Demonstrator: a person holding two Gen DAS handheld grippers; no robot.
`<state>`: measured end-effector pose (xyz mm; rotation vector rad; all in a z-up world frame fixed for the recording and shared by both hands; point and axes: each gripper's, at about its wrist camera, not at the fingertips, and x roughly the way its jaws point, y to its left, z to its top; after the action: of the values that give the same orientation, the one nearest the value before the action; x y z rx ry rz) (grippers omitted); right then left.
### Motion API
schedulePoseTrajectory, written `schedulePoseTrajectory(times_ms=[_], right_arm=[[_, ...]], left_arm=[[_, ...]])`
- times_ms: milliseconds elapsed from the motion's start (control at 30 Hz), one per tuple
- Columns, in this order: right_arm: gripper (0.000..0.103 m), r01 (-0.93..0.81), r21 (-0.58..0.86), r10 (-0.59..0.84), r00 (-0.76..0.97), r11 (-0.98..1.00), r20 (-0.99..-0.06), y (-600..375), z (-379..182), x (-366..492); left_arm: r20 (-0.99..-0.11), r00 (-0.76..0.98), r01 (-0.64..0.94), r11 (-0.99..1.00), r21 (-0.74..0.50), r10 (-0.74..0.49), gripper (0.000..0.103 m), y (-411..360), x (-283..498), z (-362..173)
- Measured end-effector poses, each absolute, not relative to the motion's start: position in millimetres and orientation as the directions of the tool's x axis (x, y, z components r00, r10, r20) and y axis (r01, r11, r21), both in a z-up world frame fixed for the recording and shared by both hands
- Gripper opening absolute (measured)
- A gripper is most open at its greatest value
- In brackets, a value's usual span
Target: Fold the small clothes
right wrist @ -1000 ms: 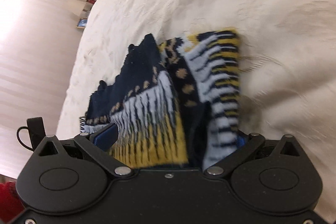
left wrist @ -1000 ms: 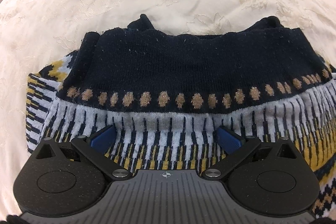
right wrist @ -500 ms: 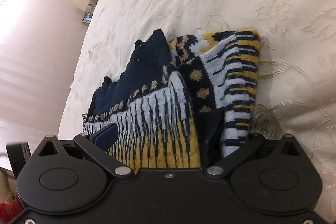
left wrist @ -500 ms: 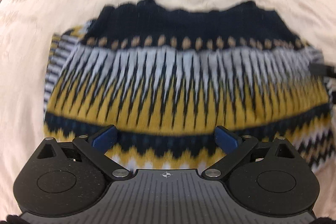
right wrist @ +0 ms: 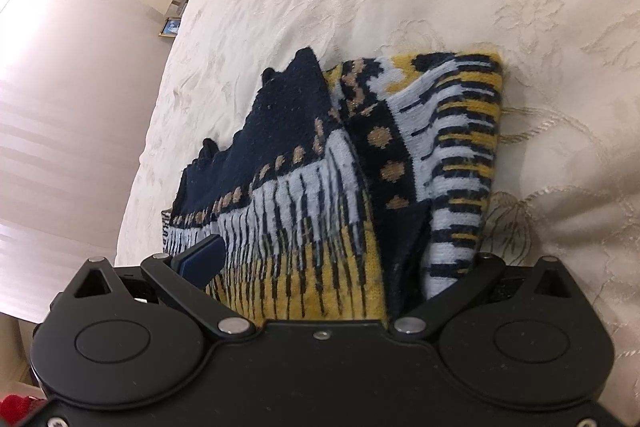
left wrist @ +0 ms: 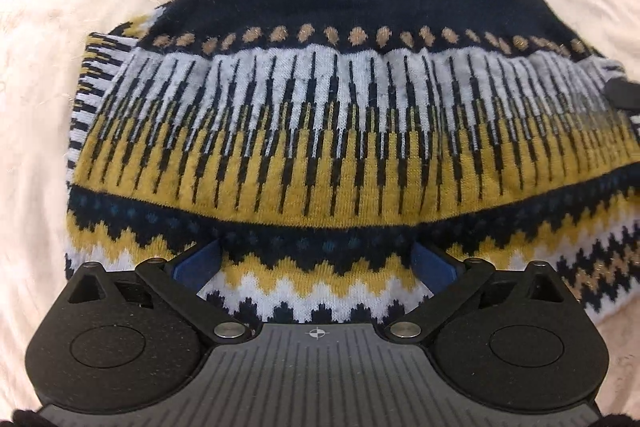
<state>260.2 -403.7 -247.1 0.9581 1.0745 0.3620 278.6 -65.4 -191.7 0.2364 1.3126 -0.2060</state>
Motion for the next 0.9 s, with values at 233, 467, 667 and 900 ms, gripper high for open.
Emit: schedulePoseTrajectory(times_ms=[233, 467, 667, 900], right_arm=[[0.06, 0.202, 0.753, 0.622, 0.453, 0.626, -0.639, -402, -240, 254], [0.031, 0.19, 0.66, 0.538, 0.441, 0.727, -0.719, -392, -207, 252], [0.029, 0.159, 0.647, 0.531, 0.444, 0.746, -0.722, -362, -166, 261], [0.028, 0.126, 0.68, 0.555, 0.481, 0.723, -0.679, -311, -120, 274]], left_arm=[[-0.955, 0.293, 0.236, 0.971, 0.033, -0.039, 0.101, -41, 269, -162], [-0.941, 0.333, 0.212, 0.977, 0.019, -0.053, 0.101, -7, 270, -136], [-0.933, 0.349, 0.184, 0.983, -0.02, -0.084, 0.101, 25, 275, -123], [-0.923, 0.368, 0.177, 0.983, -0.05, -0.113, 0.101, 67, 281, -115]])
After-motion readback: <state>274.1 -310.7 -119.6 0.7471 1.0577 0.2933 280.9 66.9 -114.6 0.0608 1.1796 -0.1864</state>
